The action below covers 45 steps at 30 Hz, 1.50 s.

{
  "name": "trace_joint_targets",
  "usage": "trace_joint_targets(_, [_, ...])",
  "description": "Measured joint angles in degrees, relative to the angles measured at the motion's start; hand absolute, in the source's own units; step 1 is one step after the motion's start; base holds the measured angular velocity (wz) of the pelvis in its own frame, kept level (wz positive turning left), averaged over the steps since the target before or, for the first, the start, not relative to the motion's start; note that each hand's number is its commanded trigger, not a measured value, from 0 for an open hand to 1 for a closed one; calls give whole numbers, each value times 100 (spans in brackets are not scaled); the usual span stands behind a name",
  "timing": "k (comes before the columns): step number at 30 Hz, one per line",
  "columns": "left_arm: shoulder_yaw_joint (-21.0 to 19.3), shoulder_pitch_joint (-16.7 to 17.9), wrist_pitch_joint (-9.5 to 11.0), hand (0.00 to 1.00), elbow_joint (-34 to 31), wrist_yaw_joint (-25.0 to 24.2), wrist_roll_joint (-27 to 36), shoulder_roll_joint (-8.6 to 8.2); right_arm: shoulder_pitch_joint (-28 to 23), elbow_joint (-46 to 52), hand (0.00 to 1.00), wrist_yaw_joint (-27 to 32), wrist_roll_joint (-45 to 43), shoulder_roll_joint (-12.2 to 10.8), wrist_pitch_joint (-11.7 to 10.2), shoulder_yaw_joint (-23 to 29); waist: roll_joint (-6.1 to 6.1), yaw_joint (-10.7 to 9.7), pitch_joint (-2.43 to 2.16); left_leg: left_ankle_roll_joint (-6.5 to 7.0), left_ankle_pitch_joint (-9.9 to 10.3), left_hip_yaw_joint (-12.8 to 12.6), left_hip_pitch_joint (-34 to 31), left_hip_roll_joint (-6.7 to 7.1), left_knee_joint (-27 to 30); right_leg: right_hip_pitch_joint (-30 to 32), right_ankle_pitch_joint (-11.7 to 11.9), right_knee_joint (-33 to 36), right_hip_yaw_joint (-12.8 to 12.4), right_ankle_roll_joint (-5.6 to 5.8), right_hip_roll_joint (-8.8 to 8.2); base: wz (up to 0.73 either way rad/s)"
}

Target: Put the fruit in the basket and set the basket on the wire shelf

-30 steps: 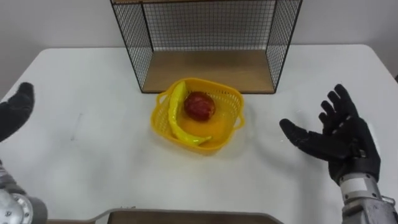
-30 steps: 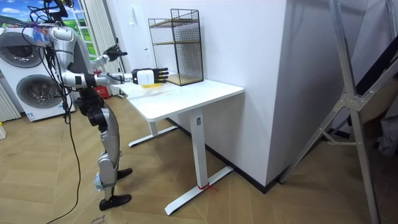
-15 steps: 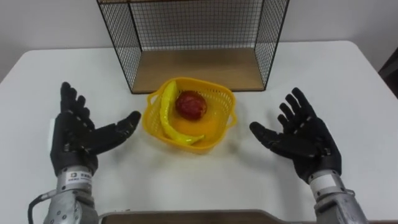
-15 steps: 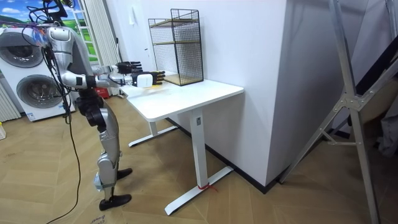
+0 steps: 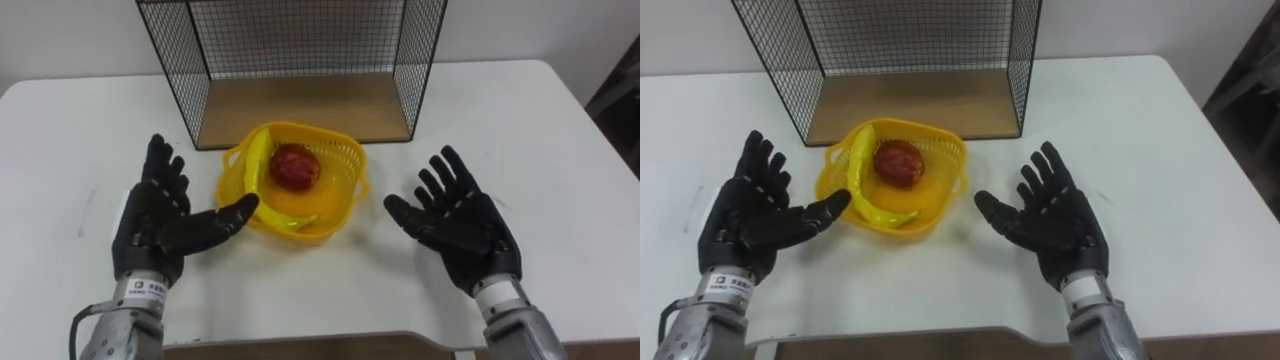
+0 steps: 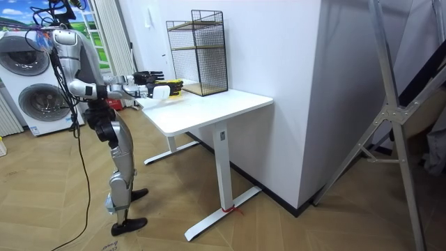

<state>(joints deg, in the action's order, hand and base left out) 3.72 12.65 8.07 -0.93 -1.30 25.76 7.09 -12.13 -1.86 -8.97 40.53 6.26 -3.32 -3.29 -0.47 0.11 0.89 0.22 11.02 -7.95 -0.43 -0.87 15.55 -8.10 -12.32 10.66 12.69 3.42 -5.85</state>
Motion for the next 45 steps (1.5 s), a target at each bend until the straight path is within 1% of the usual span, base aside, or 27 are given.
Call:
trace_joint_targets(2, [134, 0, -132, 0, 0, -172, 8, 2, 87, -43, 0, -37, 26, -47, 7, -53, 3, -1, -4, 0, 0, 0, -7, 0, 10, 8, 0, 2, -8, -1, 0, 0])
trace_joint_targets(4, [241, -3, -209, 0, 0, -293, 37, 4, 97, -42, 0, -63, 113, -46, 12, -110, 9, 0, -9, 0, 0, 0, -8, 0, 16, 5, 1, 3, -8, -1, 0, 0])
trace_joint_targets(9, [347, -41, -321, 0, -1, -485, 163, 5, 98, -55, 0, -63, 203, -51, 14, -238, 48, -23, -33, 1, -1, -1, 1, -3, 20, -4, 1, 7, -16, -1, 2, 0])
trace_joint_targets(14, [391, -114, -353, 0, -1, -605, 165, 7, 325, -446, 0, -22, 183, -42, 13, -308, 24, -85, -20, 1, -1, -6, 9, -6, 26, -7, 1, 18, -12, -2, 1, 0])
trace_joint_targets(18, [442, -126, -358, 0, 0, -704, 165, 8, 385, -446, 0, 1, 185, -37, 14, -433, -4, -103, -2, 1, -1, -14, 10, -9, 24, -4, 2, 18, -13, -3, 2, 0])
trace_joint_targets(22, [438, -225, -400, 0, 55, -737, 159, 18, 617, -445, 0, 22, 160, -36, 14, -445, -22, -109, 10, 1, 1, -44, -22, -23, 28, 32, 8, 17, -18, -11, 8, 0])
trace_joint_targets(26, [420, -412, -444, 0, 116, -770, 161, 11, 805, -446, 0, 106, -82, -25, 14, -430, -1, -112, 9, 1, 1, -44, -103, -29, 65, 110, 11, 14, -43, -16, 15, 0])
trace_joint_targets(33, [449, -448, -445, 0, 117, -776, 173, -15, 837, -446, 0, 291, -559, -30, 12, -454, 22, -131, 10, 1, -1, -59, -37, -27, 25, 75, 10, 6, -98, -16, 15, -1])
trace_joint_targets(36, [453, -448, -444, 0, 135, -776, 171, -47, 907, -500, 0, 333, -845, -36, 10, -465, 31, -127, 21, 1, -1, -71, 13, -25, -5, 45, 10, 7, -135, -15, 15, -4])
trace_joint_targets(38, [452, -448, -444, 0, 150, -775, 167, -73, 977, -643, 0, 333, -1105, -37, -46, -464, 29, -131, 33, 1, -1, -72, 22, -27, -15, 42, 10, 7, -140, -16, 19, 0])
trace_joint_targets(41, [495, -448, -444, 0, 152, -774, 162, -93, 1016, -679, 0, 333, -1403, -36, -46, -461, 28, -131, 42, 0, -1, -69, 27, -30, -23, 40, 10, 8, -143, -16, 23, 0])
trace_joint_targets(45, [505, -448, -444, 0, 151, -775, 159, -138, 1036, -679, 0, 330, -1673, -39, -46, -459, -5, -117, 62, 0, -1, -70, 39, -31, -27, 26, 10, 10, -141, -16, 25, 0])
